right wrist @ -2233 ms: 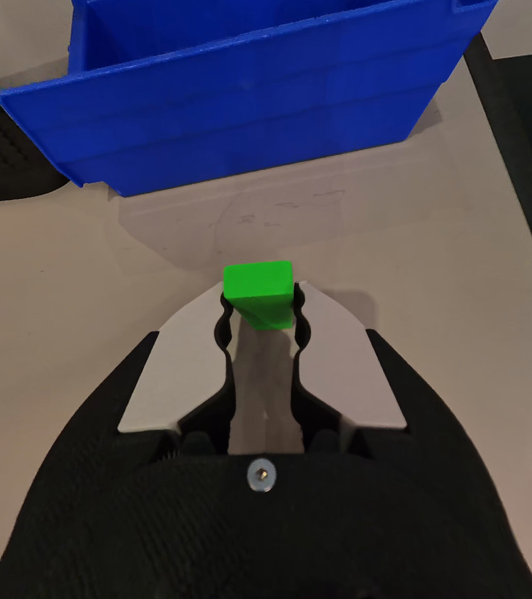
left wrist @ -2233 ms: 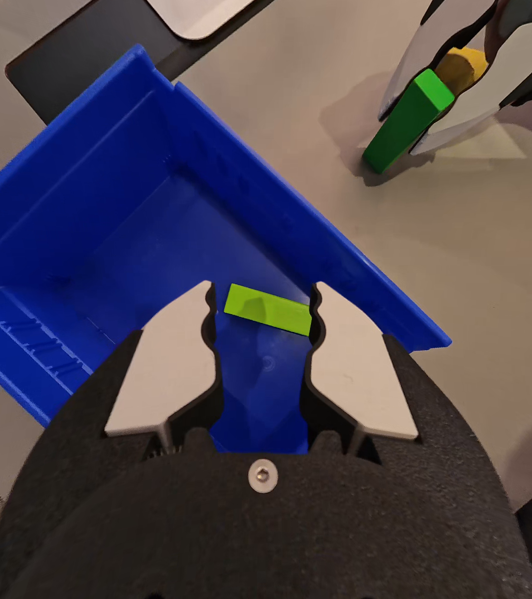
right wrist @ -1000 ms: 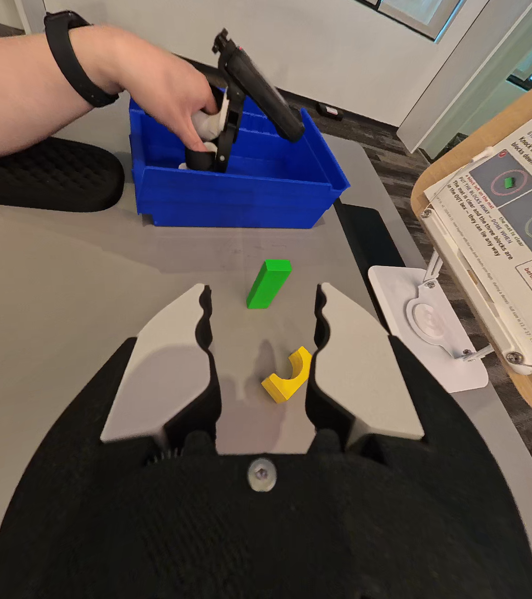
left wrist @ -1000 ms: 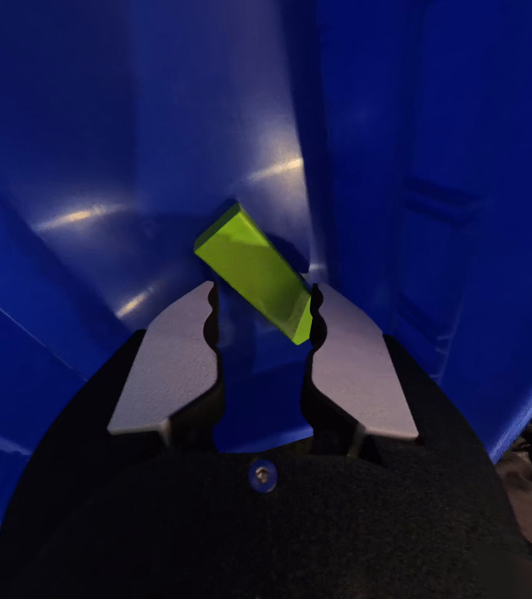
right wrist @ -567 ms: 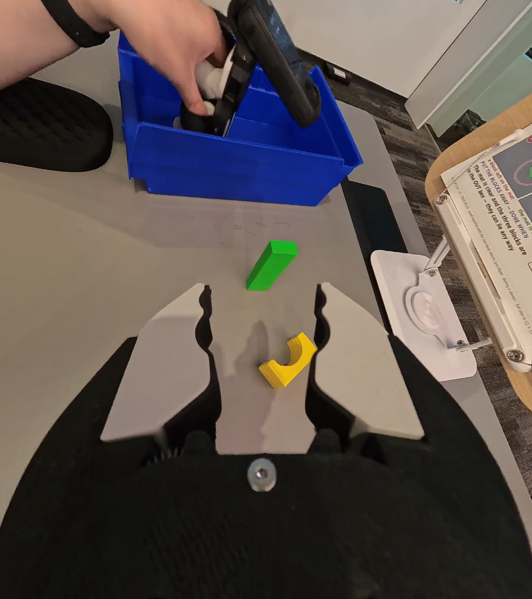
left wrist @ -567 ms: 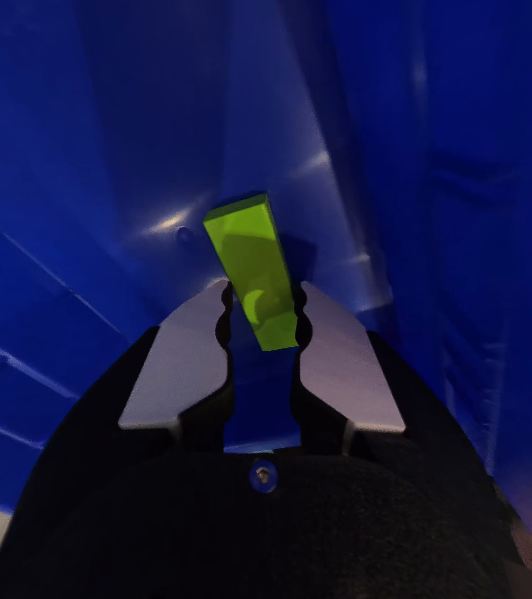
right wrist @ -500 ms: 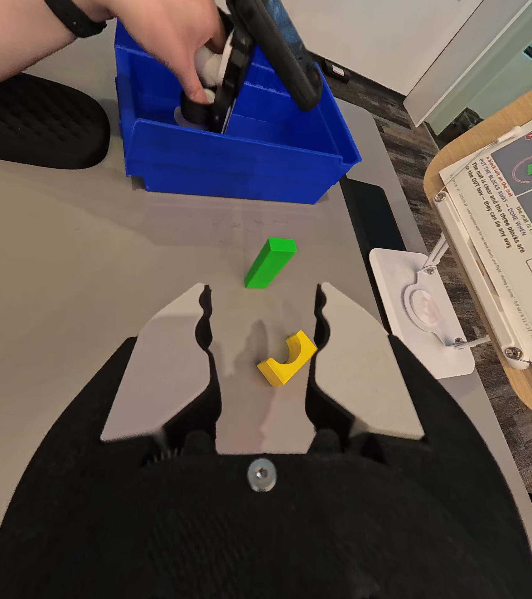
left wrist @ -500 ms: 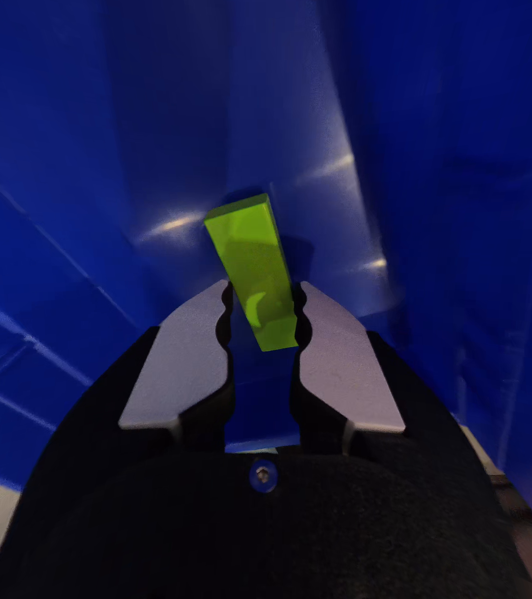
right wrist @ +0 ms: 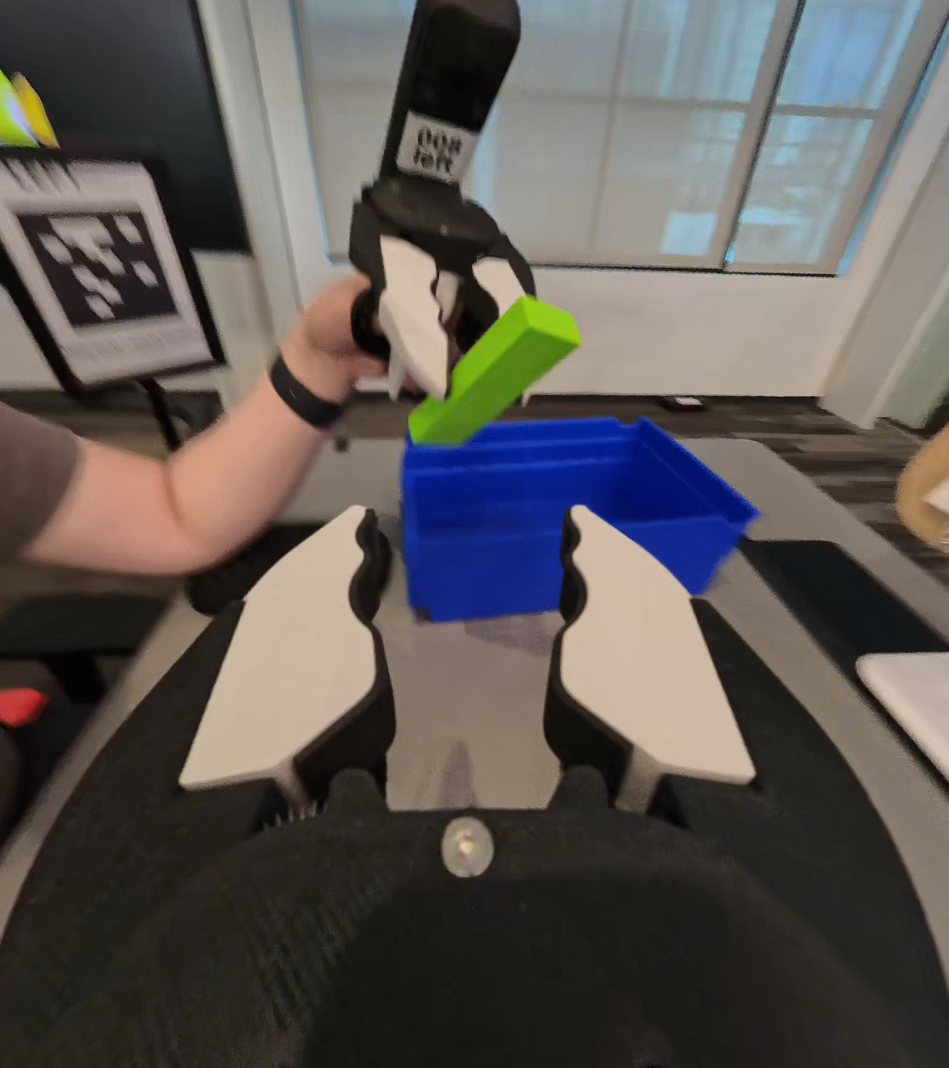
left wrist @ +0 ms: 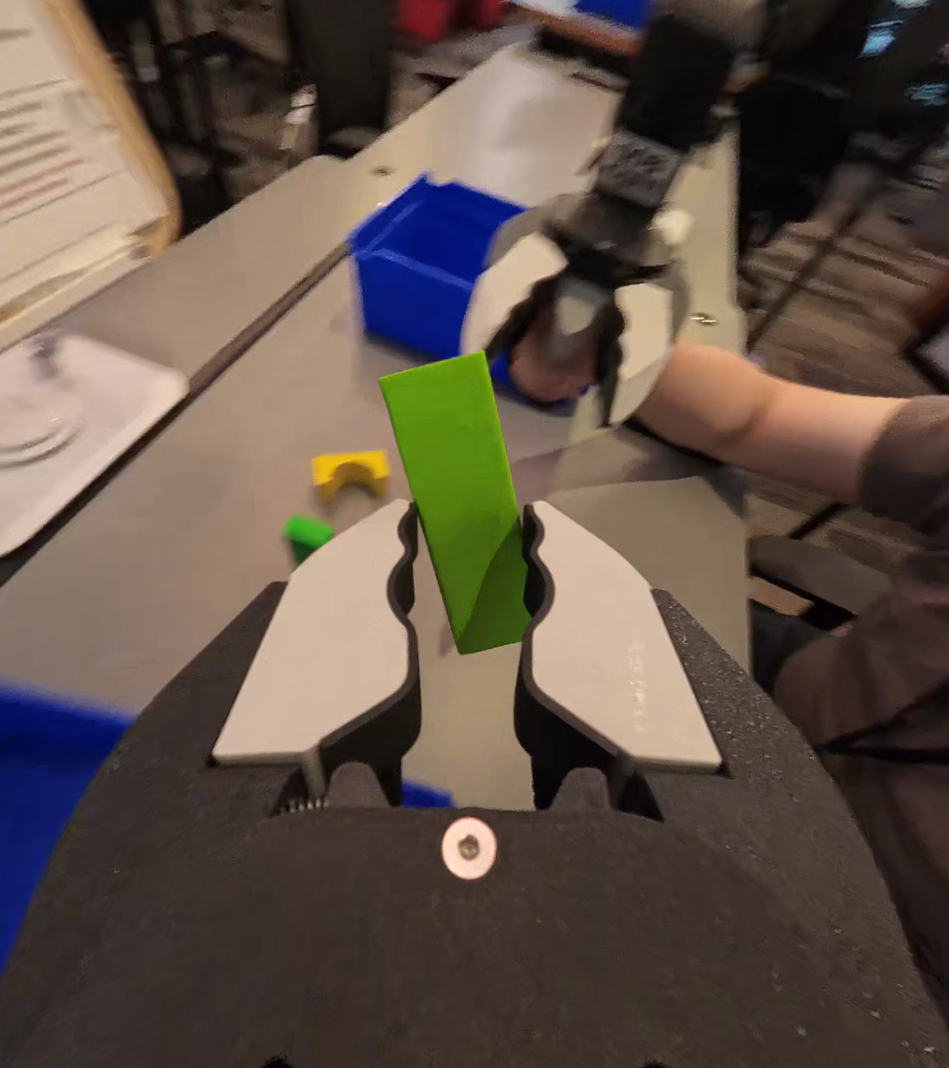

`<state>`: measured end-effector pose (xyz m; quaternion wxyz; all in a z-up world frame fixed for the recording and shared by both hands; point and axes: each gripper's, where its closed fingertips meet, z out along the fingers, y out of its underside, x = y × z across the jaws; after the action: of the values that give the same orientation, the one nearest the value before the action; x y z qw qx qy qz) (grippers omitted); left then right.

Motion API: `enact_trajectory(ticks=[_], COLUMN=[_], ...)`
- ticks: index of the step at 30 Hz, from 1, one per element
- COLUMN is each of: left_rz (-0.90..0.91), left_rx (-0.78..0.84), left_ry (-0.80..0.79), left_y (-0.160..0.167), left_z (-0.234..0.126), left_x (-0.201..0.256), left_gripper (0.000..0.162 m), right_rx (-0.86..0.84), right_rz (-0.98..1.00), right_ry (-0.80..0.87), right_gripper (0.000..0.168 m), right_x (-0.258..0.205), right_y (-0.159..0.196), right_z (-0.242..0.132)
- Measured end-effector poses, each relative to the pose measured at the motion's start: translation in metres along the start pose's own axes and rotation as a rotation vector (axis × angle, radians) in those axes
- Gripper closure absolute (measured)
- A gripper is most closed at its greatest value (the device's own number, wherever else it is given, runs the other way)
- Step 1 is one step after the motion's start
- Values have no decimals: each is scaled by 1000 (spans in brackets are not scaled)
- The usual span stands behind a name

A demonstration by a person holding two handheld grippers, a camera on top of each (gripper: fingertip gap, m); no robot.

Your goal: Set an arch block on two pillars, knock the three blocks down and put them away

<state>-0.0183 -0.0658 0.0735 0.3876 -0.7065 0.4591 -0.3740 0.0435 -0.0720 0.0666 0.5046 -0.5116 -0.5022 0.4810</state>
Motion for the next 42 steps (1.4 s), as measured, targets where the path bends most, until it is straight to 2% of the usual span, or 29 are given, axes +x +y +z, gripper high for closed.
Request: enact_trajectory(ticks=[2, 5, 7, 9, 11, 15, 17, 19, 25, 29, 42], left_rz=[22, 50, 52, 59, 67, 73, 62, 54, 86, 101, 111], left_rx=[-14, -48, -65, -78, -104, -40, 6, 72, 112, 84, -16], left_ry=[100, 161, 169, 192, 188, 71, 15, 1, -11, 7, 69], left_y=[-4, -1, 3, 6, 11, 0, -7, -15, -21, -18, -5], left_z=[25, 48, 58, 64, 67, 47, 29, 12, -8, -3, 29], left_x=[24, 41, 43, 46, 44, 21, 9, 6, 10, 15, 24], left_gripper=[127, 127, 127, 128, 130, 123, 120, 122, 128, 128, 125], right_rx=[76, 137, 128, 114, 116, -28, -175, -293, -448, -470, -398], right_rz=[92, 183, 204, 203, 178, 70, -10, -22, -43, -6, 49], right_ry=[-59, -111, -124, -171, -188, -45, 97, 157, 137, 109, 53], right_gripper=[106, 110, 115, 132, 135, 135, 135, 135, 135, 135, 135], right_x=[-8, -11, -10, -14, -16, 14, 45, 67, 90, 95, 105], right_y=[-8, -13, -8, -4, -4, 14, 41, 72, 124, 141, 157], right_z=[3, 2, 3, 3, 1, -7, -13, -14, -1, 0, -6])
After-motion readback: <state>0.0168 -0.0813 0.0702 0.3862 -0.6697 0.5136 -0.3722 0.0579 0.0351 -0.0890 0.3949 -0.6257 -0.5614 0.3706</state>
